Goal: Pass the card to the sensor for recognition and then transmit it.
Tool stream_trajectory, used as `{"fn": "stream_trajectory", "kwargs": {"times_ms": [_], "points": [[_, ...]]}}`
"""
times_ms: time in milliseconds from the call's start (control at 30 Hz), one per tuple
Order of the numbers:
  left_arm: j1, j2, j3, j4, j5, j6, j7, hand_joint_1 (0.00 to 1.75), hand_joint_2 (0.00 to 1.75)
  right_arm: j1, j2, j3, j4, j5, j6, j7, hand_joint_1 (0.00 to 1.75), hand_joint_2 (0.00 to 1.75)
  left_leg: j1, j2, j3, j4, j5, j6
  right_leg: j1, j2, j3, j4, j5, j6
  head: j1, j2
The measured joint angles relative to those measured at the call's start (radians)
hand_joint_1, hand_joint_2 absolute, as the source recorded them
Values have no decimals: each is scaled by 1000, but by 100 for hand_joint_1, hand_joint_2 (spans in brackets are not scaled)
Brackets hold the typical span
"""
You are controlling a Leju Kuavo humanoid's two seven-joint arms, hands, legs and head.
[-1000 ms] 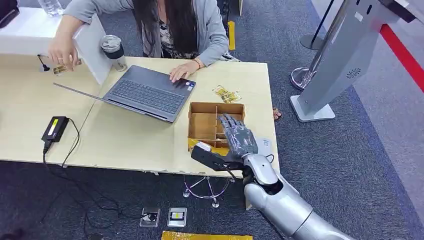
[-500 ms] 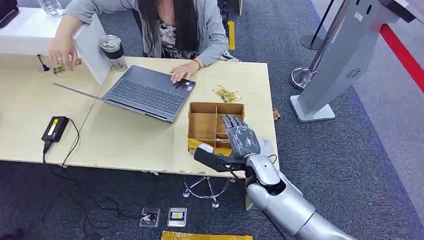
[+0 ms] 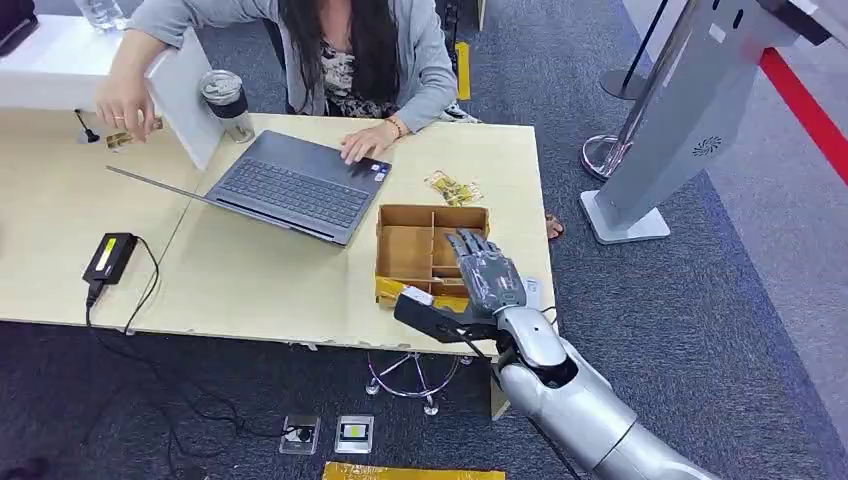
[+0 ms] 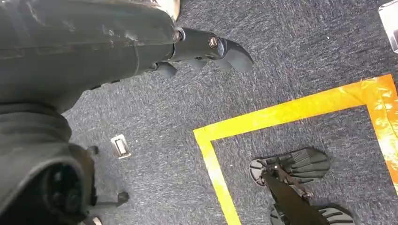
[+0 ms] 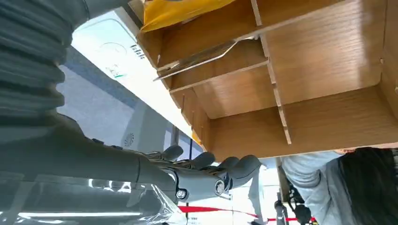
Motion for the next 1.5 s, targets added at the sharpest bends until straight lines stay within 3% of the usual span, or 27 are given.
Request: {"fn": "stream_trajectory", "kwargs": {"times_ms": [967, 1333, 1500], "points": [[0, 0, 0, 0, 5, -1, 0, 0, 0, 0, -1, 1, 0, 6, 35, -11, 2, 175, 0, 0, 0, 0, 0, 0, 0, 0, 0, 0, 0, 0, 0, 0], [-4, 0, -1, 0, -3, -1, 0, 0, 0, 0, -1, 1, 3, 23, 59, 0, 10, 175, 0, 0, 0, 0, 0, 0, 0, 0, 0, 0, 0, 0, 0, 0], [-5, 0, -1, 0, -3, -2, 0, 0, 0, 0, -1, 1, 3, 28, 66, 1, 5, 175, 0, 0, 0, 0, 0, 0, 0, 0, 0, 0, 0, 0, 0, 0]]}}
